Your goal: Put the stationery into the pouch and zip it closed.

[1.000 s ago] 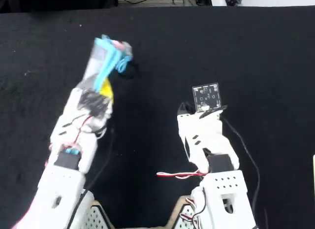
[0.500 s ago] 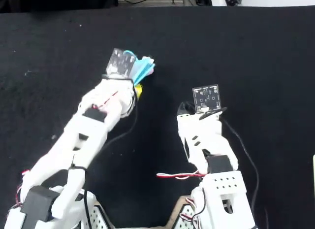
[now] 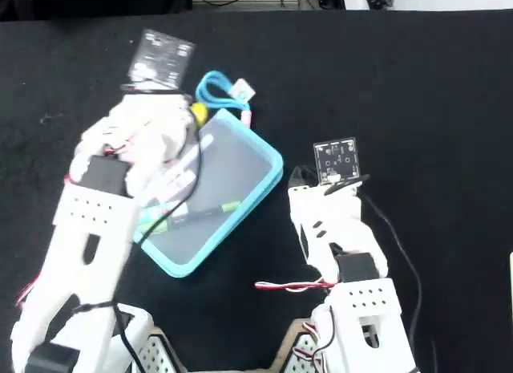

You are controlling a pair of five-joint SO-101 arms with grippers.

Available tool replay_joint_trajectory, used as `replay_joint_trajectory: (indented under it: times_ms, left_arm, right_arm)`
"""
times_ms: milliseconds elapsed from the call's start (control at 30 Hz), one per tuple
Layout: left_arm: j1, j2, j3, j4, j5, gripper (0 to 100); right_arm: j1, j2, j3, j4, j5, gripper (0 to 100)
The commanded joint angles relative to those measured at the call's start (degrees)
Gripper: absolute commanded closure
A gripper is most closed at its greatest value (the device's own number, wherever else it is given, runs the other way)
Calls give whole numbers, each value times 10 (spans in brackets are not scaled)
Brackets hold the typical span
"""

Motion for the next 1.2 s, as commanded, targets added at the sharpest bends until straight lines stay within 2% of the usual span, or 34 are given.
replay_joint_trajectory:
  times_ms: [0,167,300,533,667,767,900,1167]
  left_arm:
    - [-60,-53,14,15,-9,834]
    - [-108,-123,167,33,-9,848]
    - [-147,-220,306,32,-6,970]
    - [-240,-445,497,37,-11,971]
    - [-301,-571,571,78,-76,970]
    - [-320,-658,623,129,-120,969]
    - [-300,-702,671,185,-142,967]
    - [-69,-701,695,184,-144,967]
  right_arm:
    - [9,-13,-3,-15,-5,983]
    - [9,-13,-2,-15,-5,983]
    - [9,-14,7,-19,-5,984]
    - [8,-14,3,-19,-7,984]
    - [23,-14,11,-14,-5,986]
    - [45,-14,25,-14,-5,986]
    - [59,-14,47,-17,-5,986]
    - [60,-14,58,-14,-5,984]
